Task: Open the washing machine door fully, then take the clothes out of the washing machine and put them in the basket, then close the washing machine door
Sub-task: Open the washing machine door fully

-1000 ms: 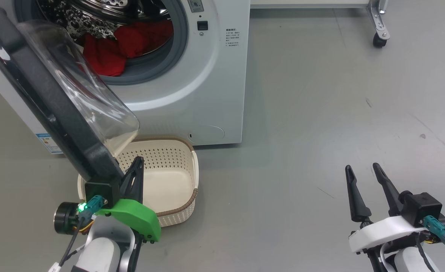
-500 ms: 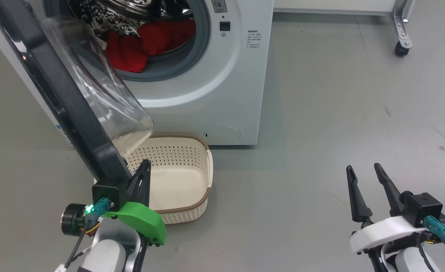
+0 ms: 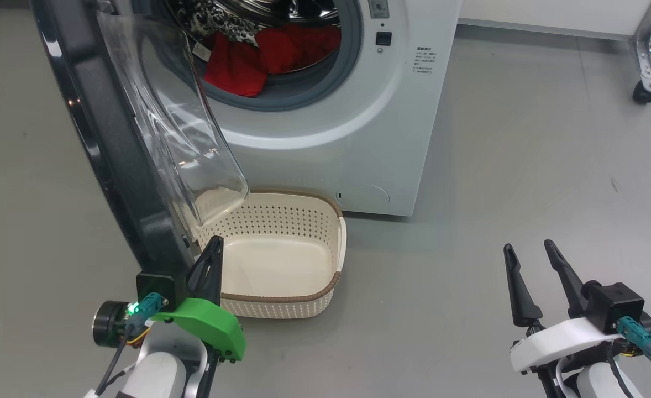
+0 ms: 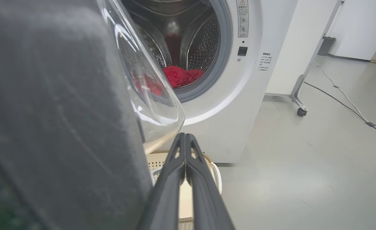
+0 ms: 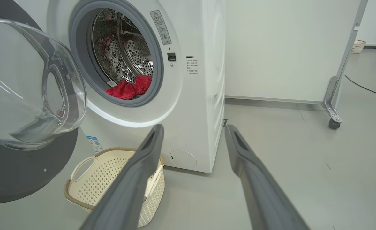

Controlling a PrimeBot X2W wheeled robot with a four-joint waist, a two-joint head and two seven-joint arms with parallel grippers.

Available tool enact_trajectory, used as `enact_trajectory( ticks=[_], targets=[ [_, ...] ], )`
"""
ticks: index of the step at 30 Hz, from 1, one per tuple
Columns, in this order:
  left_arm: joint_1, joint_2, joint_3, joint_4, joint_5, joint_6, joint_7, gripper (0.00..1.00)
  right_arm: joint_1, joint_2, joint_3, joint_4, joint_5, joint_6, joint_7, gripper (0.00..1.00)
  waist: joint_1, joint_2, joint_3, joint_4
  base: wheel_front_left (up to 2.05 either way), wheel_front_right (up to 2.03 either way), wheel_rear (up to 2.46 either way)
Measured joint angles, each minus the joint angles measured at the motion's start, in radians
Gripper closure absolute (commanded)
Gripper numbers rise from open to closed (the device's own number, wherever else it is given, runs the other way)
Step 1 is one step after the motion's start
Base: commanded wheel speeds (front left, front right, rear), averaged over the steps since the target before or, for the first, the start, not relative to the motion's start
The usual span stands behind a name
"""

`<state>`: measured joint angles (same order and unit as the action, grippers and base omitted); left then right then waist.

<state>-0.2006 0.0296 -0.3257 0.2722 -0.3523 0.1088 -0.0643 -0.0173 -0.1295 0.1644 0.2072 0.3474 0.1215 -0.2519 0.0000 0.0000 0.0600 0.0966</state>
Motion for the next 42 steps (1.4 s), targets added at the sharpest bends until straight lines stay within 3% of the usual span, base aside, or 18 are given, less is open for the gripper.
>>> enact_trajectory(
  ticks=[30,42],
  targets=[
    [-0.014,-0.001,0.114,0.000,-0.035,0.002,-0.061,1.00,-0.005,-0.045,0.022,-0.006,-0.016,0.000,0.000,0.00,0.0000,0.0000,0.085,0.148,0.00,0.00,0.00],
    [-0.043,-0.006,0.247,-0.006,-0.048,0.009,-0.097,1.00,-0.038,-0.083,0.033,-0.026,-0.026,0.000,0.006,0.00,0.0000,0.0000,0.155,0.199,0.00,0.00,0.00]
  ],
)
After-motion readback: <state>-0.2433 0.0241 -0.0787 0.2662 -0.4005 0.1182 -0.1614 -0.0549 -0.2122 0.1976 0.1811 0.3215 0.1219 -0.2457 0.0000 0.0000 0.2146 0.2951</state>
